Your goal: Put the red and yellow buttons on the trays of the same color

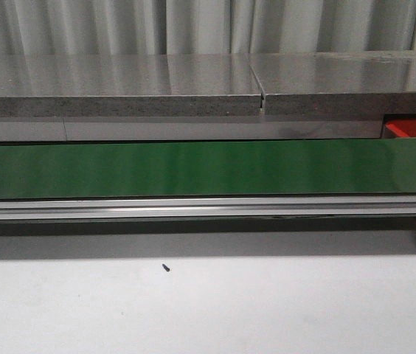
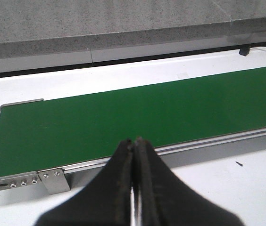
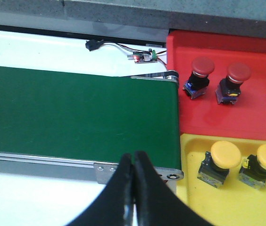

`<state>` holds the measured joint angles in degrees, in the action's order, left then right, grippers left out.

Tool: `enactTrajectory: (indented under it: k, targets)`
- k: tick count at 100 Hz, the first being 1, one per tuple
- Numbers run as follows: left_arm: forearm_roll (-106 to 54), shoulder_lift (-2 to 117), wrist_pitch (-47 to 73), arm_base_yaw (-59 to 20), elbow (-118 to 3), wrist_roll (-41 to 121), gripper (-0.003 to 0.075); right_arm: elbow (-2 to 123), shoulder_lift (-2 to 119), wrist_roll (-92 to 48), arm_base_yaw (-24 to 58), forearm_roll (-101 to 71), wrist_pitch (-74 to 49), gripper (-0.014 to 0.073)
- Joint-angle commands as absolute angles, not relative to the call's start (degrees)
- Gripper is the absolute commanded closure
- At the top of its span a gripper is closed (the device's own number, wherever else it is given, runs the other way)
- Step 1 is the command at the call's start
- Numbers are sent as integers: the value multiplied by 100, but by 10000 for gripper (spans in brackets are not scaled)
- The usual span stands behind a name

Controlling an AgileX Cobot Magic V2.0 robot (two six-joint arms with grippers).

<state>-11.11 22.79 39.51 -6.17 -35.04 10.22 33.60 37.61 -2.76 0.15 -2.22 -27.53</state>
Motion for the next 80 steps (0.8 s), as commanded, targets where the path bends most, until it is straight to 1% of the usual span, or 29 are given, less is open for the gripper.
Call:
enactTrajectory:
  k: [1, 31, 80]
  targets:
    - [-1204, 2331, 3551, -658, -3656, 1009, 739, 3307, 3400, -266, 27, -146, -2393, 707]
    - [-1204, 2331, 3551, -658, -3656, 1009, 739, 2901, 2441, -266, 27, -243, -2521, 707]
    - [-1190, 2331, 3451, -658, -3656, 1009, 739, 2901, 2386, -266, 27, -243, -2546, 708]
